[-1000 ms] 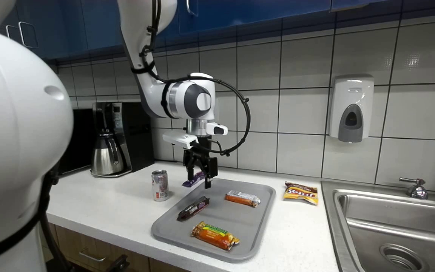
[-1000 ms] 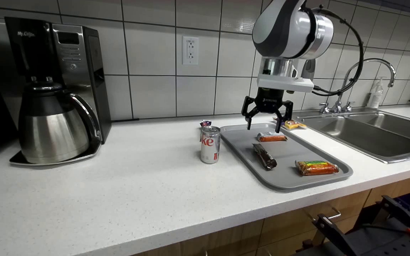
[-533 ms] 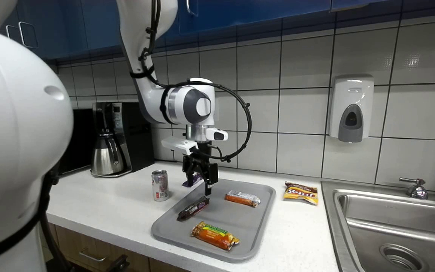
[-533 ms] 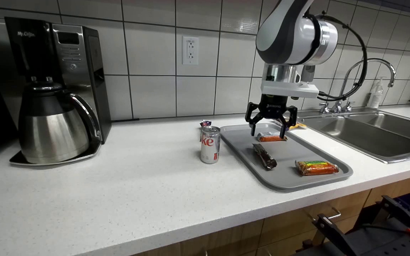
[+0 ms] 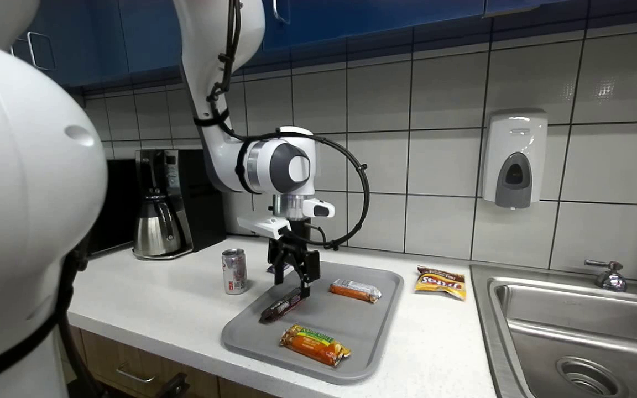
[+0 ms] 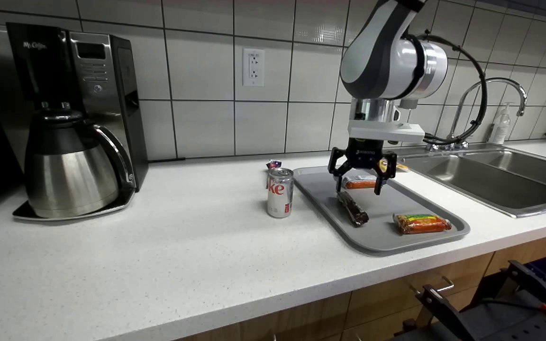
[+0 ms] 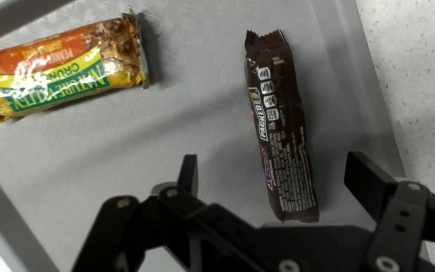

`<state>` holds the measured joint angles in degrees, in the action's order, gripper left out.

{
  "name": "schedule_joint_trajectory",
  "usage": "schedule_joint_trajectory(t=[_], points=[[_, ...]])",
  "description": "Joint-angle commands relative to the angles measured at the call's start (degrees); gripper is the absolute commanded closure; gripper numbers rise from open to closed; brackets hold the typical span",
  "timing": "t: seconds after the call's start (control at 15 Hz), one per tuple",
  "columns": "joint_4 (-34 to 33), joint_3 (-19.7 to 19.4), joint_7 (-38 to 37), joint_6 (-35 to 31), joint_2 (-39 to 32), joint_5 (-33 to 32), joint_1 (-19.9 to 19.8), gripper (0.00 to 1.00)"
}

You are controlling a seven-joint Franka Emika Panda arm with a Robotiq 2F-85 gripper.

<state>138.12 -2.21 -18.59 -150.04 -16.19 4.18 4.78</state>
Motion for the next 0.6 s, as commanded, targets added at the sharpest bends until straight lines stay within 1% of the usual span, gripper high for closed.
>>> schedule_joint_trajectory(t=[0.0,0.53], points=[[-0.6,0.1,0.1,-1.3,-1.6,-0.8,0.0,0.00],[-1.6,0.1,0.1,-2.0,-3.9,-0.7,0.6,0.00]])
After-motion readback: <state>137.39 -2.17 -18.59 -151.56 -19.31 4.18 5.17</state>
